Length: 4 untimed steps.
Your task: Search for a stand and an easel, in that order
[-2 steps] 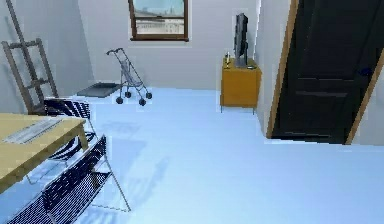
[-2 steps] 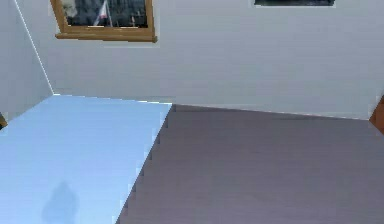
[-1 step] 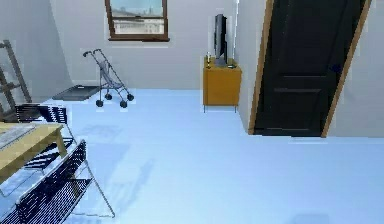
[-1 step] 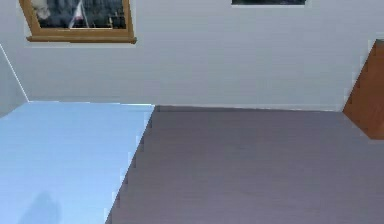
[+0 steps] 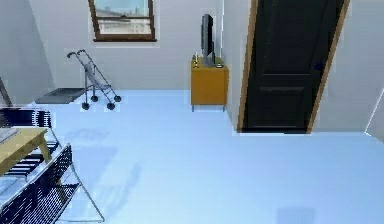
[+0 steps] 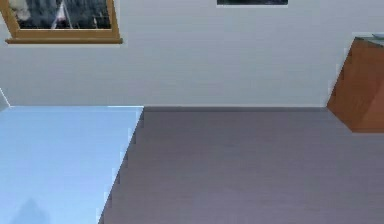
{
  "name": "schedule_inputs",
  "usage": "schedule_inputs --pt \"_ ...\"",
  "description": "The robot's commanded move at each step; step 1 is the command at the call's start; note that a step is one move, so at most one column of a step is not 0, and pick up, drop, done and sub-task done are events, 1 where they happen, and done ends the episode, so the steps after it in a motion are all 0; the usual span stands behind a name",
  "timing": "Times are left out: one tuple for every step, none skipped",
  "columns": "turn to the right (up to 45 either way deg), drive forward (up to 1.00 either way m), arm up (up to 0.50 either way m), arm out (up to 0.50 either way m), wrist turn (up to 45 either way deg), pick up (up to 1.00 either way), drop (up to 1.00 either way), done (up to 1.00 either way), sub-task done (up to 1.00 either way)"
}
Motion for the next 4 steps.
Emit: schedule_inputs --pt "0.0 0.50 0.00 0.00 0.0 0.00 0.00 0.00 0.00" --pt "-15.0 0.00 0.00 0.00 0.0 0.00 0.00 0.00 0.00" --pt "0.0 1.00 0.00 0.00 0.0 0.00 0.00 0.00 0.00" --pt "-3.0 0.00 0.00 0.00 0.0 0.00 0.00 0.00 0.00"
